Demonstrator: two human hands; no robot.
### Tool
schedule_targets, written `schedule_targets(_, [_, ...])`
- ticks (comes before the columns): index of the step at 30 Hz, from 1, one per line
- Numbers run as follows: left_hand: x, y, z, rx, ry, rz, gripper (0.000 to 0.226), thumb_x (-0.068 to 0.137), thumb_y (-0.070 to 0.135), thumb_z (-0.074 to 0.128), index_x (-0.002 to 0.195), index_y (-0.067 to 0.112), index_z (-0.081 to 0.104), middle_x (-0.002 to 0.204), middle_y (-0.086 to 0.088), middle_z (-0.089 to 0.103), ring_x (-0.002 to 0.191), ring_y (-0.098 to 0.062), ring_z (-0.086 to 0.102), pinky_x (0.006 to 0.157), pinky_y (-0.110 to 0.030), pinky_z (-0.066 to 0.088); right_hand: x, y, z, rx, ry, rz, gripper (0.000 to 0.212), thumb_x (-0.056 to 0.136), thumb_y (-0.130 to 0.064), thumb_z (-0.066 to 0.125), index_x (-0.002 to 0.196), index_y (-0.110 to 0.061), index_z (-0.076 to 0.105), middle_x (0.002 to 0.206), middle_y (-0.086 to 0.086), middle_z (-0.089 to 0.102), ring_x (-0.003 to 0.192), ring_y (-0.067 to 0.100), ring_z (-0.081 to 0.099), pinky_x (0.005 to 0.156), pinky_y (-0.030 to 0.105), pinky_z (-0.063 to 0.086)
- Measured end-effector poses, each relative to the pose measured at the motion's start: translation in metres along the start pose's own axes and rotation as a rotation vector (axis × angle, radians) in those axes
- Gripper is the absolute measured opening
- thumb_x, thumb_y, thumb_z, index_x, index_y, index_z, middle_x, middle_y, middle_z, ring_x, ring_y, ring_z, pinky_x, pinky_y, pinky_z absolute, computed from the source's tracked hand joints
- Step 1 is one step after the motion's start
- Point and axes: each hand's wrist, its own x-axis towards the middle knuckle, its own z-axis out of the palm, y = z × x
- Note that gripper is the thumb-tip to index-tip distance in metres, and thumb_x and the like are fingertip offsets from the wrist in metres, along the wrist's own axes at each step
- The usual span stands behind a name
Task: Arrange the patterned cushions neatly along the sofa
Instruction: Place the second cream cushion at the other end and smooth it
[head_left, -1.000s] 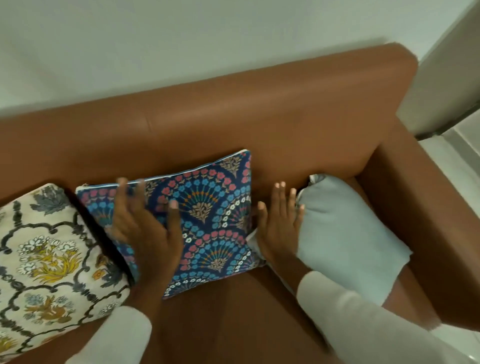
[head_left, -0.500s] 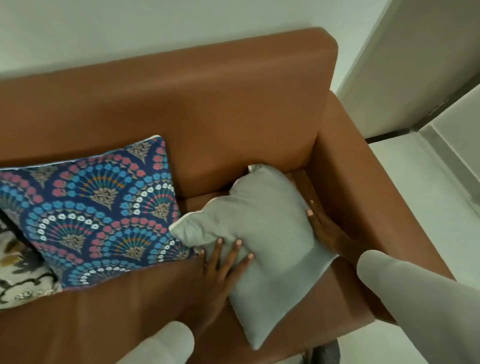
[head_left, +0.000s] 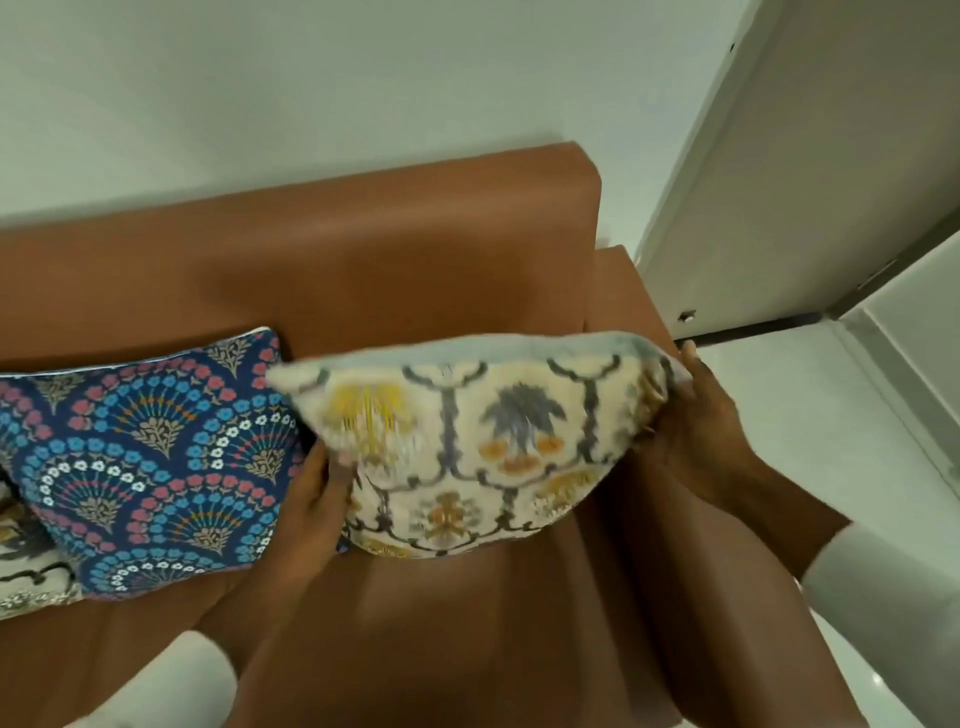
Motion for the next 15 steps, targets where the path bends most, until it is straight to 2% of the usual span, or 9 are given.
schedule_targets(2, [0.018,0.014,0.008,-0.03,0.012,-0.025,0.081,0.1,0.074,0.03,0.167,0.028,0.043,0.167,-0.001,0.054,0.144,-0.021,0.06,0.119,-0.04,0.049,0.021,0.002,0.029,-0.095,0.07,-0.059,0.047,0.11,-0.056,0.046,0.142,-0.029,0.067,0.127,-0.023,0.077,0.115,0.005,0.076,0.094,0.036,0.066])
schedule_targets(3, [0.025,0.016,0.016,-0.037,-0.008,-0.047,0.086,0.1,0.076,0.026,0.171,0.029,0.033,0.176,-0.006,0.04,0.158,-0.031,0.045,0.128,-0.047,0.036,0.03,0.009,0.042,-0.15,0.06,-0.061,0.056,0.106,-0.065,0.044,0.148,-0.032,0.061,0.136,-0.016,0.073,0.125,0.016,0.072,0.108,0.048,0.059])
schedule_targets(4, [0.036,0.012,0.024,-0.035,-0.001,-0.061,0.084,0.101,0.074,0.025,0.173,0.031,0.027,0.18,-0.005,0.031,0.164,-0.032,0.033,0.13,-0.047,0.028,0.037,0.019,0.055,-0.194,0.024,-0.04,0.059,0.105,-0.068,0.043,0.155,-0.037,0.053,0.144,-0.013,0.067,0.136,0.023,0.065,0.118,0.051,0.049])
schedule_targets(6, [0.042,0.003,0.038,0.014,0.086,0.042,0.075,0.108,0.066,0.031,0.174,0.032,0.019,0.181,-0.002,0.026,0.167,-0.03,0.027,0.131,-0.043,0.025,0.044,0.049,0.079,-0.389,-0.027,-0.12,0.06,0.111,-0.056,0.039,0.167,-0.039,0.028,0.157,-0.01,0.053,0.151,0.024,0.048,0.126,0.044,0.036])
schedule_targets(8, [0.04,-0.008,0.042,0.196,0.238,0.227,0.078,0.11,0.063,0.041,0.175,0.03,0.012,0.184,-0.002,0.015,0.169,-0.029,0.021,0.134,-0.046,0.023,0.048,0.081,0.085,-0.706,0.147,-0.318,0.064,0.115,-0.047,0.032,0.172,-0.026,0.013,0.178,0.004,0.027,0.165,0.028,0.024,0.133,0.051,0.024])
schedule_targets(10, [0.039,-0.01,0.053,0.534,0.286,0.598,0.081,0.109,0.06,0.043,0.176,0.03,0.007,0.186,-0.003,0.0,0.172,-0.029,0.008,0.137,-0.05,0.013,0.048,0.098,0.1,-1.052,0.356,-0.457,0.066,0.115,-0.048,0.021,0.173,-0.019,0.007,0.182,0.011,0.0,0.168,0.034,-0.002,0.135,0.057,0.007])
schedule_targets(12, [0.046,-0.005,0.071,0.916,0.137,0.957,0.073,0.113,0.055,0.038,0.176,0.035,0.007,0.186,-0.002,-0.005,0.173,-0.027,-0.001,0.138,-0.05,-0.002,0.041,0.115,0.125,-1.257,0.207,-0.633,0.068,0.113,-0.054,0.018,0.173,-0.026,0.003,0.182,0.007,-0.01,0.167,0.04,-0.011,0.133,0.063,-0.003])
schedule_targets(13, [0.058,0.0,0.075,1.052,0.088,1.025,0.071,0.113,0.057,0.034,0.175,0.036,0.005,0.186,0.0,-0.005,0.173,-0.027,-0.001,0.137,-0.05,-0.006,0.044,0.125,0.132,-1.334,0.118,-0.709,0.068,0.112,-0.057,0.016,0.173,-0.028,0.002,0.182,0.004,-0.009,0.167,0.041,-0.013,0.13,0.069,0.0])
schedule_targets(15, [0.095,0.013,0.067,1.128,0.108,0.896,0.075,0.111,0.068,0.025,0.174,0.04,-0.006,0.186,0.004,-0.008,0.172,-0.029,0.001,0.137,-0.053,-0.005,0.061,0.129,0.133,-1.358,0.106,-0.711,0.069,0.111,-0.06,0.012,0.172,-0.031,-0.002,0.182,-0.002,-0.012,0.166,0.036,-0.019,0.128,0.075,0.006])
